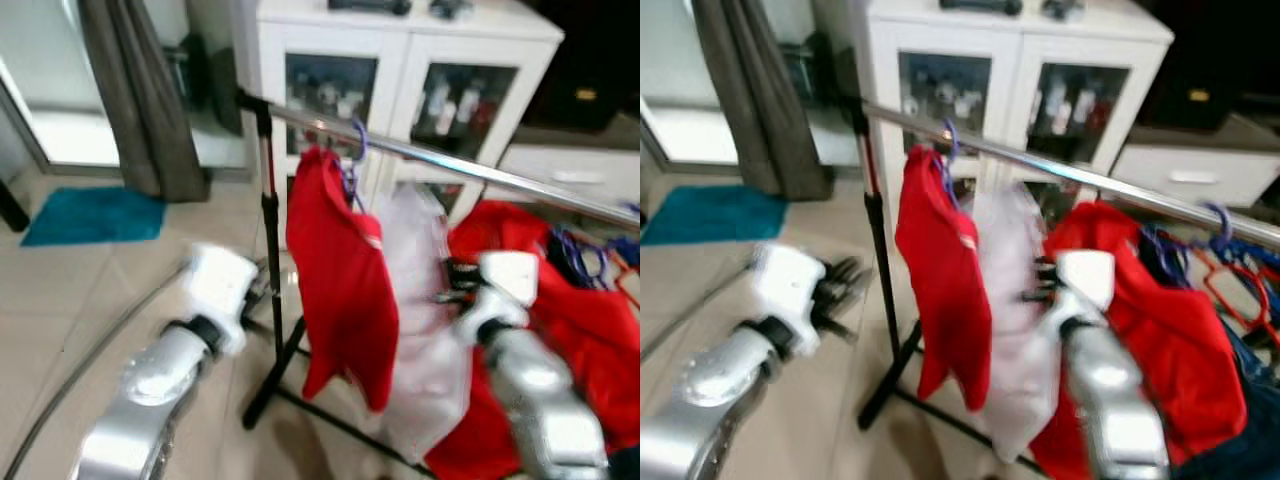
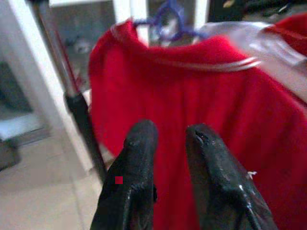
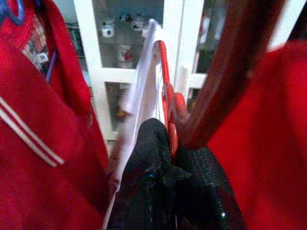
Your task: Hang hanger
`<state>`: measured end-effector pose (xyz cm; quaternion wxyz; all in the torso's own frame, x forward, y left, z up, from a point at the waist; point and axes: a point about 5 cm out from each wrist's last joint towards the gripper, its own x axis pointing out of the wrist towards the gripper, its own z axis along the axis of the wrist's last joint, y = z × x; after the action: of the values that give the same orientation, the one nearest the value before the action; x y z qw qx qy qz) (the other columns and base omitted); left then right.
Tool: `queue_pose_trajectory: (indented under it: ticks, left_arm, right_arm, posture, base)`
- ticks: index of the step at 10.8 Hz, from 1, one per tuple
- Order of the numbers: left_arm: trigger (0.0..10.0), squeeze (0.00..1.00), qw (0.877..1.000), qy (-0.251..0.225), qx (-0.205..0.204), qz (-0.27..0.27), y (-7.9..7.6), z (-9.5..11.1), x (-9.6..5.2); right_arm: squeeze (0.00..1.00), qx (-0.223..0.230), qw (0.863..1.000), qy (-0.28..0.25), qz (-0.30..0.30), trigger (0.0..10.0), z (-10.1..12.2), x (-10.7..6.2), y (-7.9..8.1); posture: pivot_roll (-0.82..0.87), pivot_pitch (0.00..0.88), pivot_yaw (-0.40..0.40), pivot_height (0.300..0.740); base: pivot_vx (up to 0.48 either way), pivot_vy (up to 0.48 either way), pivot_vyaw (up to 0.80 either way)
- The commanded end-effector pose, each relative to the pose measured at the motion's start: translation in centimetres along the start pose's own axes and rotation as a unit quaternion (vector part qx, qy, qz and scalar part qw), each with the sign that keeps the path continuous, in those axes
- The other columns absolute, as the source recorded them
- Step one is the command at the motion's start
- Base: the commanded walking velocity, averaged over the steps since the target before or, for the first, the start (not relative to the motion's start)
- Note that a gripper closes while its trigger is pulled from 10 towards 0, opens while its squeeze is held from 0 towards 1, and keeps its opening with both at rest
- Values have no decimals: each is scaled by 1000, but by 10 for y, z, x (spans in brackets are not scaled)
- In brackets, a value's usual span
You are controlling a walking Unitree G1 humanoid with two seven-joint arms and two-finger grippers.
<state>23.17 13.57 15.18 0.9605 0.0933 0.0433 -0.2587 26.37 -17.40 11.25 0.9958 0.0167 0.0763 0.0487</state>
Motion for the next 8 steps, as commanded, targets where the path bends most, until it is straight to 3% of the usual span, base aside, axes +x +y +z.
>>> queue_pose_trajectory:
  ticks: [1, 4, 5, 6, 8]
  left_arm:
    - [10000, 0, 1000, -3, 10, -24, -5, 2, -3]
    - [10000, 0, 994, 9, 36, -103, -23, 2, 1]
    - [10000, 0, 991, 5, 28, -128, -29, 6, 3]
    - [10000, 0, 989, -4, 16, -146, -33, 12, 5]
    - [10000, 0, 985, -2, 34, -167, -34, 15, 7]
  right_arm:
    - [0, -5, 1000, -15, -8, 10000, 10, 2, 0]
    - [0, -12, 998, 15, -60, 10000, 14, 3, -15]
    - [0, -13, 996, 25, -81, 10000, 19, 6, -22]
    - [0, -13, 997, 12, -80, 10000, 31, 8, -27]
    - [0, -1, 999, 0, -55, 10000, 51, 19, -23]
  posture:
    - [121, 31, -48, 740]
    - [97, 24, -55, 740]
    - [83, 22, -58, 740]
    - [74, 18, -63, 740]
    - [54, 13, -46, 740]
  base:
    - [0, 0, 0]
    - [0, 0, 0]
    - [0, 0, 0]
    - [0, 0, 0]
    - [0, 0, 0]
